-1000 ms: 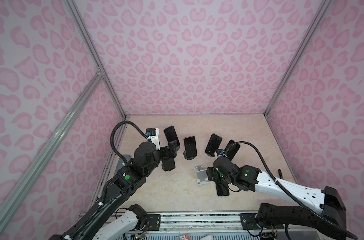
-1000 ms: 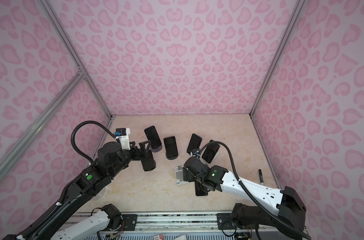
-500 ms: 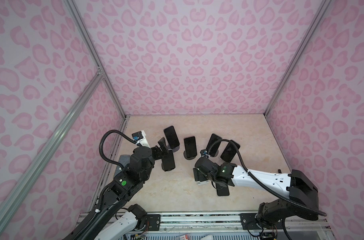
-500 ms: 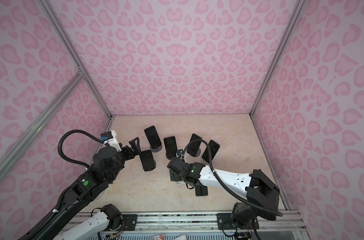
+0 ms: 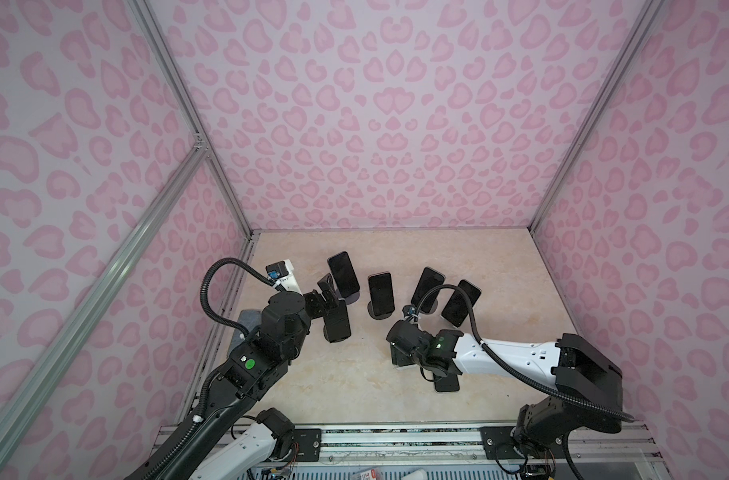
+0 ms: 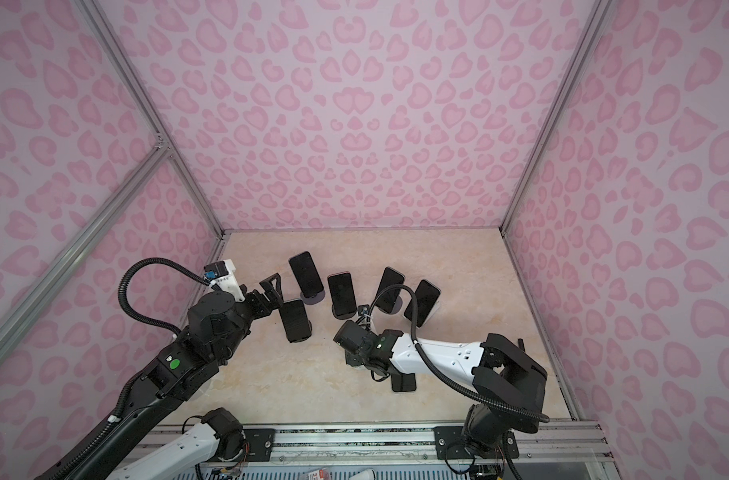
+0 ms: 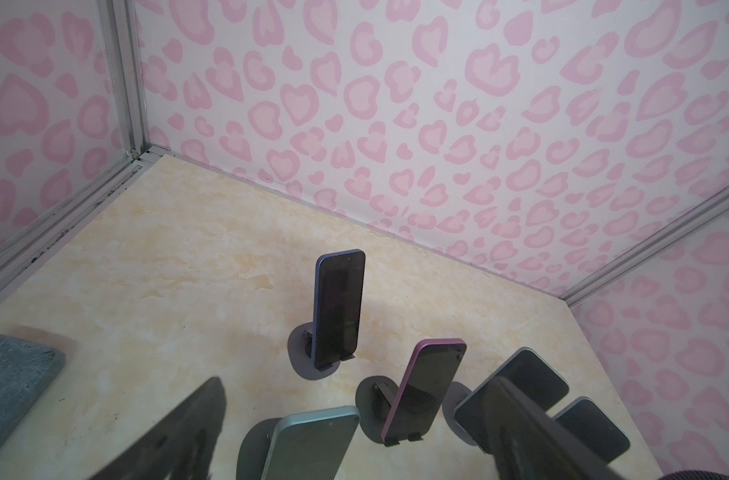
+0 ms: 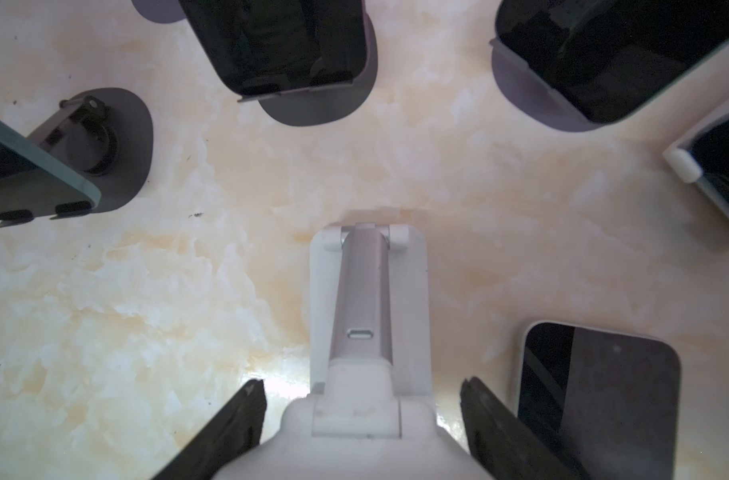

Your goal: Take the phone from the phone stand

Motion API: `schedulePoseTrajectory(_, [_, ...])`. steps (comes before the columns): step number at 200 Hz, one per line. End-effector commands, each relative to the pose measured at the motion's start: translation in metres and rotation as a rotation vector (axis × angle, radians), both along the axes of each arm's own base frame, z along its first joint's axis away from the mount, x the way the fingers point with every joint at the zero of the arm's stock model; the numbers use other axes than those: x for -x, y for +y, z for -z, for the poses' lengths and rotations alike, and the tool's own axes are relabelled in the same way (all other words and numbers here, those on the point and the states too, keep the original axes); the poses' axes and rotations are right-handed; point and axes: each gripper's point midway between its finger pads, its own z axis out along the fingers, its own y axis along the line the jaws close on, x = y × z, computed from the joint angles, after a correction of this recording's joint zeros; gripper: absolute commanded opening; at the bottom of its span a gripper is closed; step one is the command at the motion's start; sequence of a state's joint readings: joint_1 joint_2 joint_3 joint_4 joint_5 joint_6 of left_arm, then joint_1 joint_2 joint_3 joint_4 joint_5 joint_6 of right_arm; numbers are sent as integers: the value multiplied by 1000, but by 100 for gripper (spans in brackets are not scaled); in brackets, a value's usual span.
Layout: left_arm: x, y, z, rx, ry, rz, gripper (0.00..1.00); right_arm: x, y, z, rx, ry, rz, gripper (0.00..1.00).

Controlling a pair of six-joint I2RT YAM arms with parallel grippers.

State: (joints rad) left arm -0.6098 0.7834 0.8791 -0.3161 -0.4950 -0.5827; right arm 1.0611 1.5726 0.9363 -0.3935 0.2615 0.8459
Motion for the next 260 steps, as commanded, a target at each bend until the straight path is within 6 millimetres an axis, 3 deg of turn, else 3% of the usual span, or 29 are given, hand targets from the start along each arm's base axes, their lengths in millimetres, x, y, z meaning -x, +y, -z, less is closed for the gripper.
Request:
schedulePoseTrajectory(1, [-3, -2, -7, 32, -24, 0, 100, -6, 1, 1, -10, -34, 23, 72])
schedulePoseTrajectory(86, [-3, -5, -9, 68, -22, 36, 100, -10, -6, -24, 33, -94, -6, 63])
schedulePoseTrajectory(115, [-4, -9, -9, 71, -19, 59, 100, -11, -11, -45, 61, -135, -23, 63])
schedulePoseTrajectory(179, [-4, -45, -8, 86, 0, 251, 99, -25, -45, -133, 104, -341, 4, 61])
schedulePoseTrajectory(205, [-3, -74, -3, 96, 41, 400, 99, -51, -71, -164, 92, -385, 65, 61])
schedulePoseTrajectory(245, [5, -122, 9, 142, 125, 647, 97, -96, -108, -238, 85, -522, 148, 60])
schedulePoseTrajectory(260, [10, -132, 7, 163, 125, 712, 96, -116, -127, -256, 89, -552, 187, 60])
